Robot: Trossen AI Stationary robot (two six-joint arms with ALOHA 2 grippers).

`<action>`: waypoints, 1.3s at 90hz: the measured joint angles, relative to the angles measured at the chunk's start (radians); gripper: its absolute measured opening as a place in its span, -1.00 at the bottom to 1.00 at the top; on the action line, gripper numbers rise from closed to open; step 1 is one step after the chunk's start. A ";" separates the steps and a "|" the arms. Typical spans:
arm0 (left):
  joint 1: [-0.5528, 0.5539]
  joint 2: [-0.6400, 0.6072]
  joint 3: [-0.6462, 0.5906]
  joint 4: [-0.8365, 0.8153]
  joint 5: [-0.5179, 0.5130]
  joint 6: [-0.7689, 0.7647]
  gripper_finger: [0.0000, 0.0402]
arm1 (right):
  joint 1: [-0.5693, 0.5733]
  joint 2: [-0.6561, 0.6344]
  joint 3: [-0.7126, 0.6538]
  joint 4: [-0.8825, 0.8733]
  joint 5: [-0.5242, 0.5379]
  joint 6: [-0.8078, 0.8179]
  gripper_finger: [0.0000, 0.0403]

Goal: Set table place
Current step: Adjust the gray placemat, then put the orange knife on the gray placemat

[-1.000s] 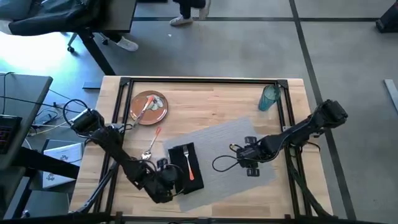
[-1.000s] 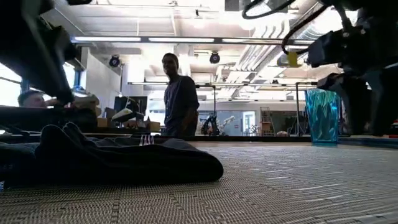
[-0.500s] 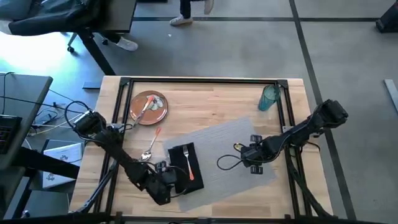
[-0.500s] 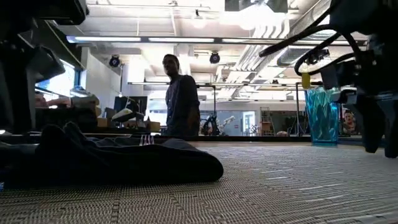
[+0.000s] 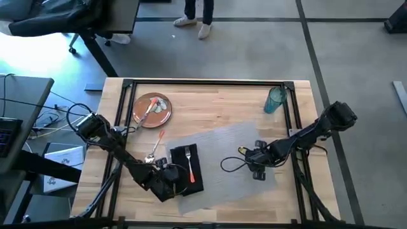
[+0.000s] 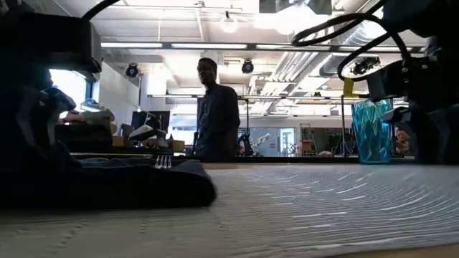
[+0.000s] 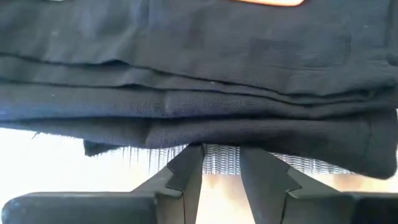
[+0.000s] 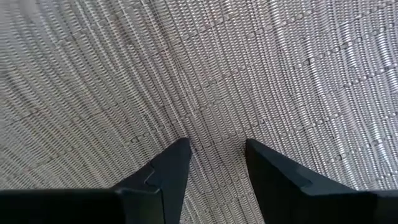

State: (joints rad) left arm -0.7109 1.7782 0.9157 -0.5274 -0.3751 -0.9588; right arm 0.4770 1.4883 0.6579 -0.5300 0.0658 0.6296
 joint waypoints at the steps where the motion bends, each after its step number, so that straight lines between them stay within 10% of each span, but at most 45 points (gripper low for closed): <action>1: -0.001 0.000 0.000 -0.005 0.000 0.000 -0.55 | 0.002 0.000 0.000 0.001 -0.002 0.004 -0.27; 45: -0.002 -0.023 0.062 -0.257 -0.008 0.069 -0.55 | 0.060 0.005 0.134 -0.096 -0.089 0.041 -0.27; 72: 0.015 -0.111 0.214 -0.312 -0.093 0.164 -0.55 | 0.047 0.004 0.190 -0.012 0.145 -0.087 -0.27; 117: 0.336 -0.060 0.226 0.016 0.044 0.826 -0.55 | -0.072 0.009 -0.008 0.393 0.170 -0.149 -0.27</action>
State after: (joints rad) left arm -0.3751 1.7181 1.1416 -0.5116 -0.3307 -0.1330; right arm 0.4048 1.4977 0.6501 -0.1373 0.2361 0.4807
